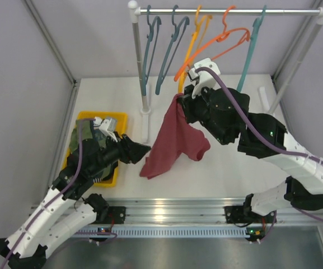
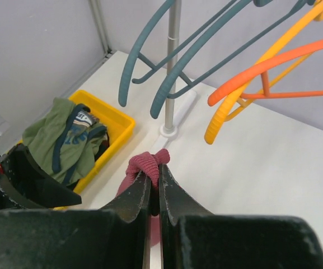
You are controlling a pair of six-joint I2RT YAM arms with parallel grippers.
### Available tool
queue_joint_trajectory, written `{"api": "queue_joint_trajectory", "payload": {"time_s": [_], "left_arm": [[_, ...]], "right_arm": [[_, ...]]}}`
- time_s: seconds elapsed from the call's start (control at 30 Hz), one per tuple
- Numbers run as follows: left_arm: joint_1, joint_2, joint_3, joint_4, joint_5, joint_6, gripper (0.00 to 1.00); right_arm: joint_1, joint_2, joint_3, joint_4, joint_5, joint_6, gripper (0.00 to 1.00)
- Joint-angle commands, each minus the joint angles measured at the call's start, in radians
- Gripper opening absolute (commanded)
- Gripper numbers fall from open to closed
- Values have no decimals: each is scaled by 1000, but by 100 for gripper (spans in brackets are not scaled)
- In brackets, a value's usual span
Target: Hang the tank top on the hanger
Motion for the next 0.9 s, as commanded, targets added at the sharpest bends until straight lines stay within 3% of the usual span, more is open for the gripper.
{"api": "queue_joint_trajectory", "payload": {"time_s": [0.0,0.1,0.27,0.37,0.43,0.47,0.53,0.67,0.77,0.8,0.87], "left_arm": [[-6,4,-9,109,35,-20,68],[-9,19,-9,127,49,-14,68],[-11,2,-17,114,-19,-13,68],[-11,-30,12,-2,-240,-31,68],[-11,-32,49,-163,-446,-59,68],[-11,-27,58,-202,-480,-63,68],[-11,-12,71,-251,-514,-68,67],[-11,40,65,-268,-491,-86,66],[-11,99,49,-265,-447,-91,65],[-12,118,45,-262,-404,-86,65],[-11,172,34,-259,-366,-80,64]], "right_arm": [[5,-10,116,-71,50,-34,0],[7,-1,191,-127,63,-33,0],[7,53,198,-241,-42,24,0],[7,0,-50,-157,-167,61,0],[5,-51,-342,-21,-324,96,0],[5,-63,-344,44,-394,110,0],[8,-76,-539,218,-585,159,4],[27,-5,-719,362,-683,236,12],[28,6,-788,369,-625,288,39],[28,-4,-816,365,-611,297,53],[28,-49,-842,360,-556,334,67]]}}
